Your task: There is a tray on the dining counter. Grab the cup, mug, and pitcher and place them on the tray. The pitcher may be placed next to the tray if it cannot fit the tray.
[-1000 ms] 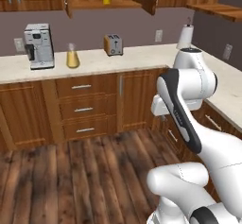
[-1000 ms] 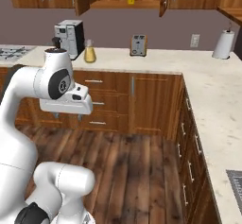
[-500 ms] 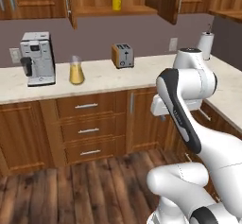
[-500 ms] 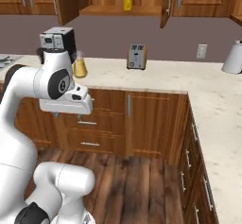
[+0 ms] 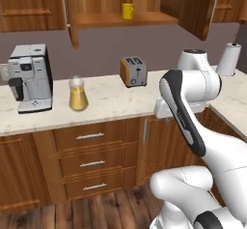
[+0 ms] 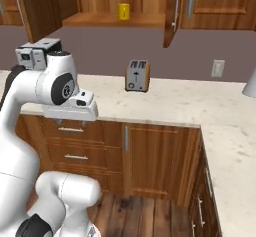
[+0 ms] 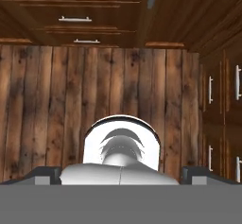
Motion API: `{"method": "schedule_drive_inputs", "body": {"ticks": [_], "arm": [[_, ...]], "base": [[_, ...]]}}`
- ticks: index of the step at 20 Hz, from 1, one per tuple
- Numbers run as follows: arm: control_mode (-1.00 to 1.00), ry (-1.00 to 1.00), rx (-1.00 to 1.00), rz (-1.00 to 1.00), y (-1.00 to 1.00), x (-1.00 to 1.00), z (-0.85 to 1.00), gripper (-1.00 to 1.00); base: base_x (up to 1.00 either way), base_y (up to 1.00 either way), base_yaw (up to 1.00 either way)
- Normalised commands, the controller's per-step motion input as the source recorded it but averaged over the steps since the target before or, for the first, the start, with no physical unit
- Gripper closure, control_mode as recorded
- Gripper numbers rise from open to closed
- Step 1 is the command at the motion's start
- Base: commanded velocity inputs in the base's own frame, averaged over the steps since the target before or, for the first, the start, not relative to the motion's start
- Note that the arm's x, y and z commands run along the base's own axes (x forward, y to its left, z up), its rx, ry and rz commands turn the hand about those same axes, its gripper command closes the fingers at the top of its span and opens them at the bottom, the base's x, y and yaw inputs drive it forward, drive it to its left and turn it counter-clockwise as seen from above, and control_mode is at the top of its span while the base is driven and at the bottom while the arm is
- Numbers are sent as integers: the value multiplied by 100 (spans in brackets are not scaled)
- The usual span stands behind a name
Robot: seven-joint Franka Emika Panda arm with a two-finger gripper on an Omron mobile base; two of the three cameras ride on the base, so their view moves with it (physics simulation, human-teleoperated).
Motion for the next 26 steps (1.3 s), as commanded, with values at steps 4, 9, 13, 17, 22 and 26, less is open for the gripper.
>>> {"method": "schedule_drive_inputs", "body": {"ticks": [4,9,13,17,22,26], "arm": [[100,0,0,0,0,0,0,-100],[100,0,0,0,0,0,0,-100],[100,0,0,0,0,0,0,-100],[100,0,0,0,0,0,0,-100],[100,0,0,0,0,0,0,-100],[100,0,0,0,0,0,0,-100]], "base": [[85,-1,0],[69,-13,0],[60,-38,5],[58,-51,17],[65,-7,6],[48,5,0]]}}
